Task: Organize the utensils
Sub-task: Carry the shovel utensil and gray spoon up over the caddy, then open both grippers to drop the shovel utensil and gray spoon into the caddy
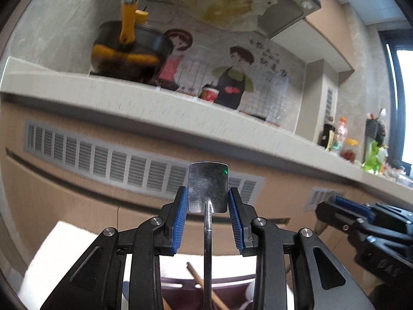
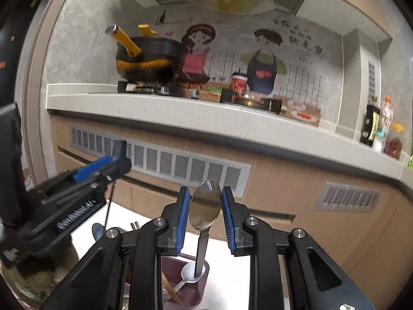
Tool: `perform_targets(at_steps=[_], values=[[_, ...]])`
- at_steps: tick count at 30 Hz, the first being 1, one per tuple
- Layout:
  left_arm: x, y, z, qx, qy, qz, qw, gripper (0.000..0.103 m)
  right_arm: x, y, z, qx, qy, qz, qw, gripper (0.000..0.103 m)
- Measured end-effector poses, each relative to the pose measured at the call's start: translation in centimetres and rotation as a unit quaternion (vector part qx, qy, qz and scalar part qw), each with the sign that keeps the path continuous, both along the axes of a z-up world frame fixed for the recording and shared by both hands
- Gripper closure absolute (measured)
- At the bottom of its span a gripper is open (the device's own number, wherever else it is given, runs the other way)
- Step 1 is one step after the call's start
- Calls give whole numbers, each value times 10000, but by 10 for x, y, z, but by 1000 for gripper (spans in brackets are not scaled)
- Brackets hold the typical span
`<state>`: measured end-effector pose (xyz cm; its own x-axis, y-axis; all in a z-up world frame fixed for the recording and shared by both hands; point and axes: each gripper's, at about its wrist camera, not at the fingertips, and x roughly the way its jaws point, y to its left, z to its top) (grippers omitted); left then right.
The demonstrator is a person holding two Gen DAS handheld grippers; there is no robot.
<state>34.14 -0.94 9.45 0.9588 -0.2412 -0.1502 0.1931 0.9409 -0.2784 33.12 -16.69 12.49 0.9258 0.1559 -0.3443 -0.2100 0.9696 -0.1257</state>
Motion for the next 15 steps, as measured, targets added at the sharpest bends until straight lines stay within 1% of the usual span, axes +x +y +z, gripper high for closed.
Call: perform_targets(at_steps=[4,5,6,7,8,9,13,15], values=[[8,-1,-30,50,163,20,9999,70,11,2,-26,16,383,74,9992,80],[10,0,-36,79,229,14,9997,68,14,3,-33,4,538,141,9985,80],[11,0,-42,92,323,-11,9994,59,17,5,-41,8,710,211,9973,77],[12,2,-48,92,437,-46,9990,52,20,5,-51,11,899,293,9955,74],[14,5,-54,60,558,-51,9984,43,21,6,-60,1,1041,349,9940,65],[15,7,-56,39,624,-41,9980,43,21,6,-68,-2,1093,318,9935,57],[8,22,-57,-49,996,79,9950,43,10,-2,-88,12,1252,166,9920,48],[-3,28,-55,20,1180,172,9929,42,-1,-8,-94,23,1273,76,9918,31]])
